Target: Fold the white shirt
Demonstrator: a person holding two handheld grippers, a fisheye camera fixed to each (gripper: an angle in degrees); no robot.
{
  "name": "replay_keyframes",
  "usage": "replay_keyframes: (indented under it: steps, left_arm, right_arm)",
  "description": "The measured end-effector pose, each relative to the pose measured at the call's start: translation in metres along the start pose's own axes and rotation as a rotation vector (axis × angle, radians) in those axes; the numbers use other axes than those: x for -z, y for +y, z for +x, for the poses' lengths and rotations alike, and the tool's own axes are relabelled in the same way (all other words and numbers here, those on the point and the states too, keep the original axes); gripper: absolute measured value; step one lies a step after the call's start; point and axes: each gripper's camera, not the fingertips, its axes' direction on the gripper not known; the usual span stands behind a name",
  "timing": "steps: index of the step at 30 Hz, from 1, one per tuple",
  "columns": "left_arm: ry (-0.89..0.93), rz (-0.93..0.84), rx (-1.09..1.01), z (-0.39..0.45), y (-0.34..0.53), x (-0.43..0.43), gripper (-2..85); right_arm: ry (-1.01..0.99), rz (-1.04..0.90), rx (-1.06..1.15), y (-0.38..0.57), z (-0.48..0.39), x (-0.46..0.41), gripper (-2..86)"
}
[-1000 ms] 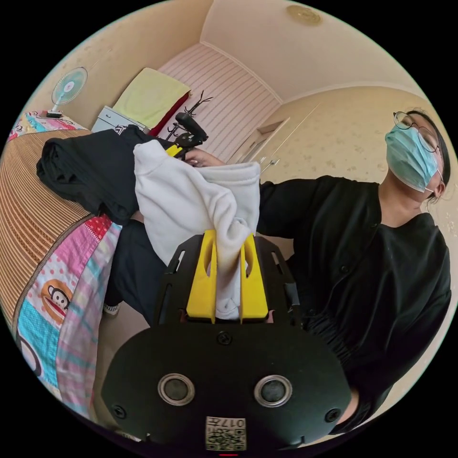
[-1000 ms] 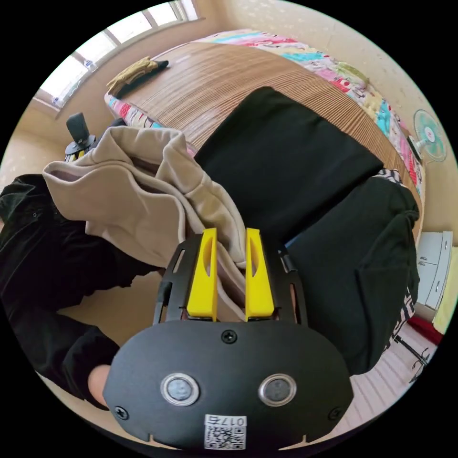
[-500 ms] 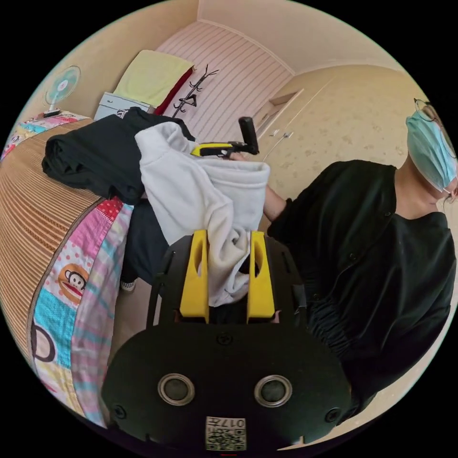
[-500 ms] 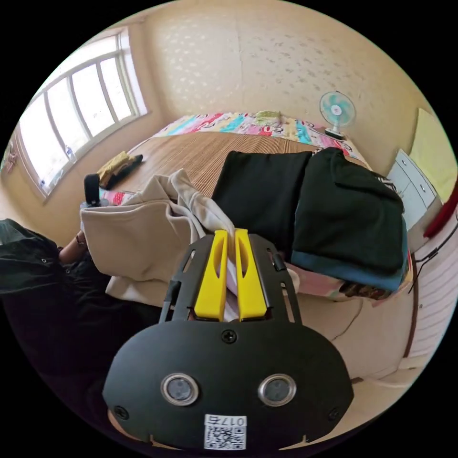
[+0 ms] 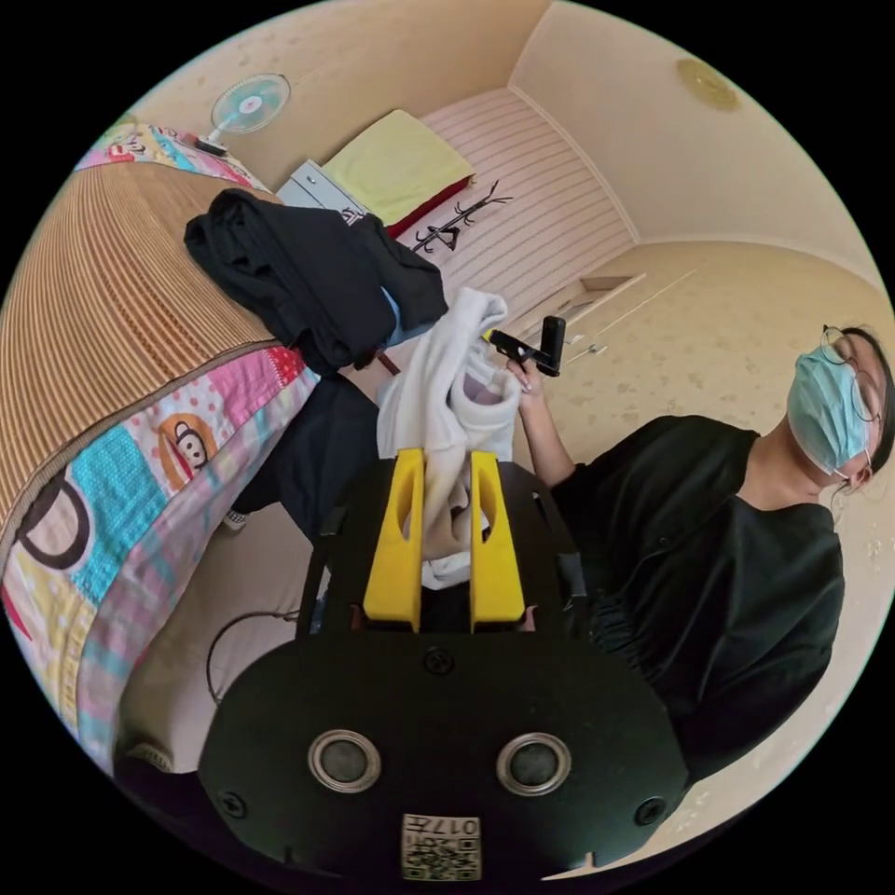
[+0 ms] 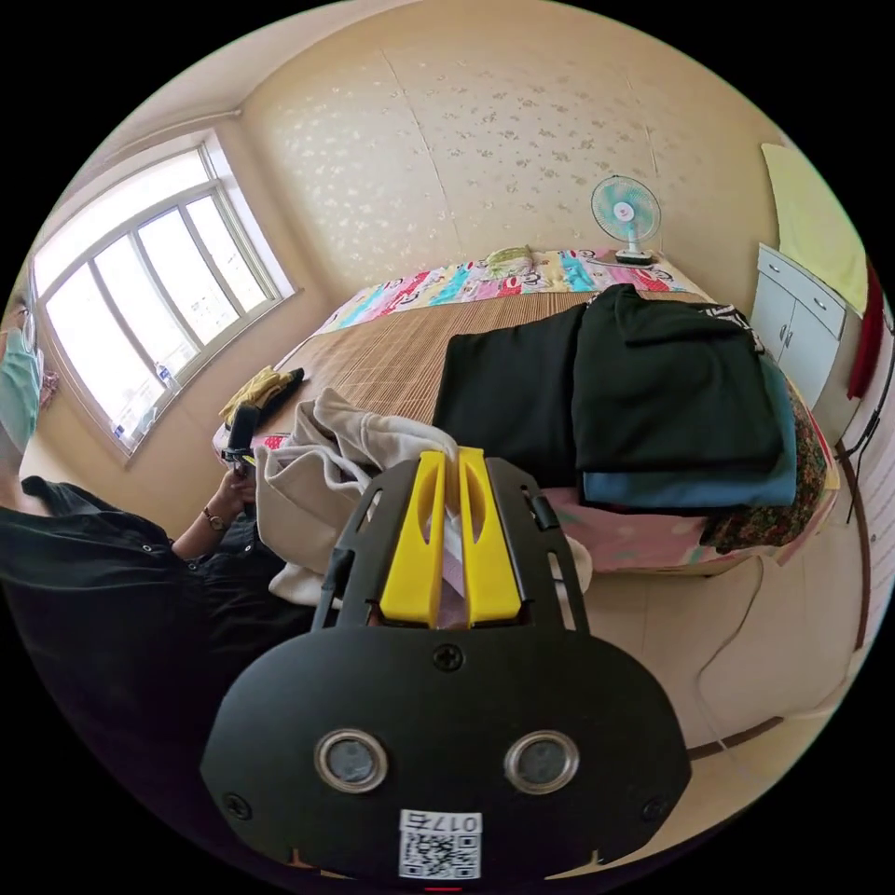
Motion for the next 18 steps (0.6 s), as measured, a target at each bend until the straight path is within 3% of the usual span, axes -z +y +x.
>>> replay_keyframes:
  steps: [7,12,15,18]
  left_arm:
    - [-0.082,-0.095,0.047,-0.010,-0.011,-0.018,7.1]
    - [0.078,-0.004,0.044,-0.020,-0.019,-0.016,8.3]
    - [-0.076,-0.044,0.054,-0.014,-0.029,-0.028,5.3]
    - [-0.095,-0.149,0.064,-0.009,-0.043,-0.051,5.8]
  right_arm:
    - [-0.098,0.051,-0.056,-0.001,0.018,0.014,3.4]
    - [-0.085,0.041,-0.042,-0.011,0.020,0.022,3.4]
    - [-0.119,0.035,-0.033,-0.013,0.024,0.023,3.3]
    - [-0.138,0.037,-0.054,-0.013,0.031,0.024,3.3]
